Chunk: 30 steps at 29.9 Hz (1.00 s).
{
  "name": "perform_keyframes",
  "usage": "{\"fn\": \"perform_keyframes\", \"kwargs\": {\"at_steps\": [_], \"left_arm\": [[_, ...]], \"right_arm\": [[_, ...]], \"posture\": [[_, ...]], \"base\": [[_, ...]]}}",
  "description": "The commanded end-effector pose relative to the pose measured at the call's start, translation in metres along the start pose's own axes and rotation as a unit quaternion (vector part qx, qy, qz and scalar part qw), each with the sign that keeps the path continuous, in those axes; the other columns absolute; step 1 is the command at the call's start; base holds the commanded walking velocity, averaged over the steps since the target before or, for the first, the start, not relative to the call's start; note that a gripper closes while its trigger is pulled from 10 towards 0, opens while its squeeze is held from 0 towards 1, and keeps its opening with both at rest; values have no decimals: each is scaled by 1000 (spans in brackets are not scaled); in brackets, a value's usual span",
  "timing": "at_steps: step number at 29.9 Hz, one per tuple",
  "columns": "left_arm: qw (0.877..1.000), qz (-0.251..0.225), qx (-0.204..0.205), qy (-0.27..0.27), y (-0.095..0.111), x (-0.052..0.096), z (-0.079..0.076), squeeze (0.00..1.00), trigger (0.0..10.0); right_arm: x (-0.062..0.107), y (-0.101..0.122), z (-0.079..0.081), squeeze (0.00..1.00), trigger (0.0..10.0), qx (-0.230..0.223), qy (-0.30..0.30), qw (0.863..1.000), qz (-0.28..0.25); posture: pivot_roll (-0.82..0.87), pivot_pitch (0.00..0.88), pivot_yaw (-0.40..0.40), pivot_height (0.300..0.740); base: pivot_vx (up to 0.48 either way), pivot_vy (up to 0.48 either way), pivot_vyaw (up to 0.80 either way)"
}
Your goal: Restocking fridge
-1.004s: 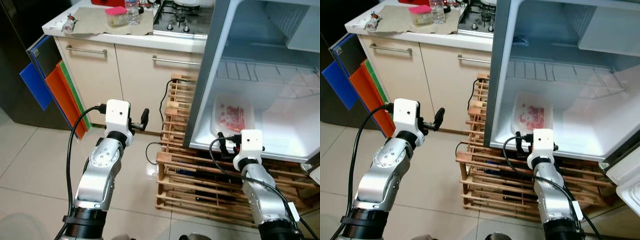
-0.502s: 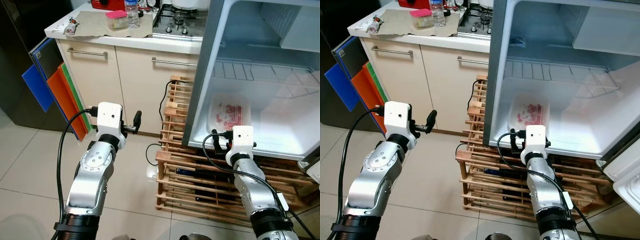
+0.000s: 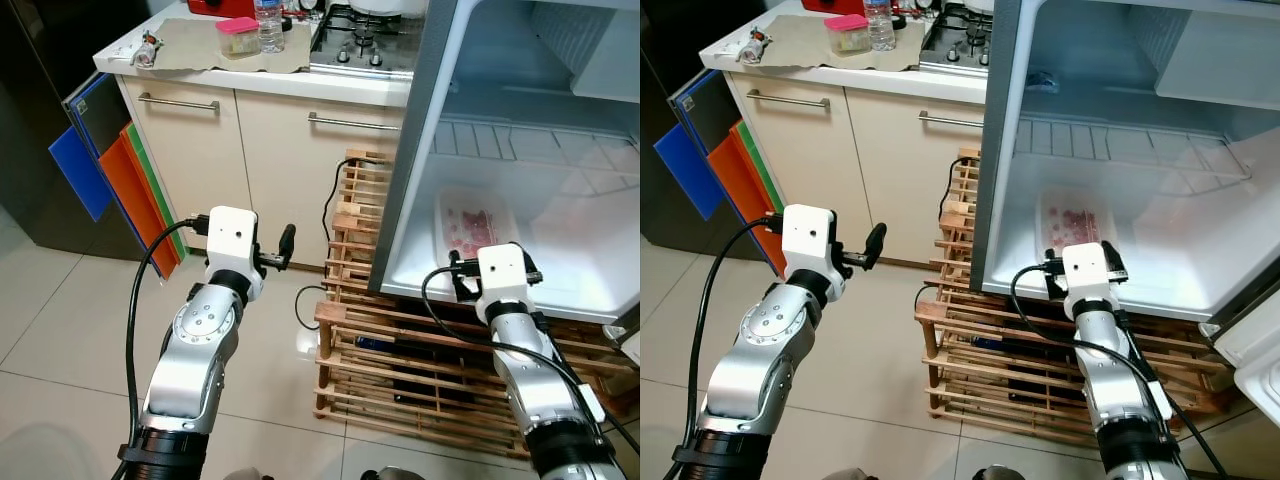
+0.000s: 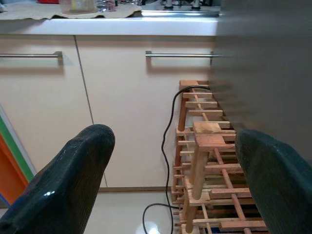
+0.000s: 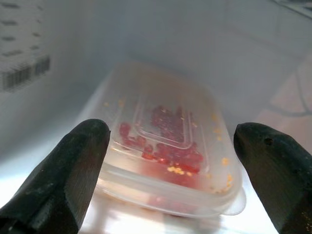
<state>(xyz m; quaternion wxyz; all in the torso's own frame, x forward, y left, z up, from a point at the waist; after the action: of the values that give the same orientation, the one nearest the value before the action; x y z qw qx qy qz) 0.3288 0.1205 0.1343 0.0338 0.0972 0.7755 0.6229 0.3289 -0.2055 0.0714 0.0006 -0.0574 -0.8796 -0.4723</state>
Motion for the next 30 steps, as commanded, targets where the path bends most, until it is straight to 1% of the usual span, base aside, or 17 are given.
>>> {"fn": "perform_keyframes", "kwargs": {"at_steps": [1,2,5,8,10,11,14,16,17,20,22,23,24,25,26,28,30], "left_arm": [[1000,-2,1,1,2,0,-1,0,10000],[1000,-2,1,1,1,0,-1,0,10000],[1000,-2,2,1,1,0,-1,0,10000],[1000,-2,2,1,0,0,-2,0,10000],[1000,-2,1,-1,0,1,-3,0,10000],[1000,-2,2,-2,0,2,-3,0,10000],[1000,-3,6,-5,-1,7,0,0,10000],[1000,3,-7,-12,-5,12,2,0,10000],[1000,8,-23,-20,-10,16,4,0,10000],[997,17,-59,-37,-20,25,6,0,10000],[997,18,-65,-46,-23,29,5,0,10000],[991,23,-101,-86,-35,41,1,0,10000],[988,26,-115,-102,-41,46,-1,0,10000],[988,26,-113,-106,-43,49,-2,0,10000],[990,25,-100,-99,-42,48,-1,0,10000],[993,16,-68,-91,-36,44,-2,0,10000],[994,-1,-60,-91,-26,39,-4,0,10000]], "right_arm": [[4,0,6,0,10000,-5,12,1000,1],[7,0,11,0,10000,-11,21,1000,1],[10,2,17,0,10000,-23,30,999,-2],[15,11,20,0,10000,-65,45,997,-12],[19,13,20,0,10000,-83,51,995,-14],[24,16,20,0,10000,-89,57,994,-18],[50,18,19,0,10000,-79,84,993,-38],[63,15,18,0,10000,-69,91,993,-41],[68,10,17,0,10000,-63,89,993,-36],[77,-1,12,0,10000,-57,80,995,-21],[79,-3,11,0,10000,-55,78,995,-18],[85,-14,7,0,10000,-53,68,996,-6],[87,-20,6,0,10000,-52,67,996,0],[87,-25,7,0,10000,-53,66,996,7],[86,-31,9,0,10000,-52,67,996,16],[82,-37,12,0,10000,-58,64,996,28],[75,-37,14,0,10000,-62,60,996,26]], "posture": [[0,0,-2,740],[-1,0,-5,740],[-1,0,-6,740],[2,0,-13,740],[4,0,-19,740],[4,0,-19,740],[-1,0,-27,740],[-3,0,-28,740],[-7,0,-30,740],[-8,0,-28,740],[-11,0,-27,740],[-9,0,-24,740],[-9,0,-23,740],[-10,0,-23,740],[-8,0,-23,740],[-7,0,-22,740],[-10,0,-21,740]], "base": [[0,0,0],[0,0,0],[0,0,0],[0,0,0],[0,0,0],[0,0,0],[0,0,0],[0,0,0],[0,0,0],[0,0,0],[0,0,0],[0,0,0],[0,0,0],[0,0,0],[0,0,0],[0,0,0],[0,0,0]]}}
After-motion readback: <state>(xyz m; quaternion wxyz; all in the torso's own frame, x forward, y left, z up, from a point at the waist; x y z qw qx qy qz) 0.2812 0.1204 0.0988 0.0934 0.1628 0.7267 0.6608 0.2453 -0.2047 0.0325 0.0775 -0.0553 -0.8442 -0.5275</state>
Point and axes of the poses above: a point about 5 cm out from each wrist's last joint towards the gripper, its own x axis pointing back from the gripper into the wrist, its own y axis along the axis of the wrist's last joint, z = x × y, the point moved 4 cm from there along -x, pointing out of the wrist towards the gripper, and after that the axes turned 15 degrees about x, right-handed, at the moved point
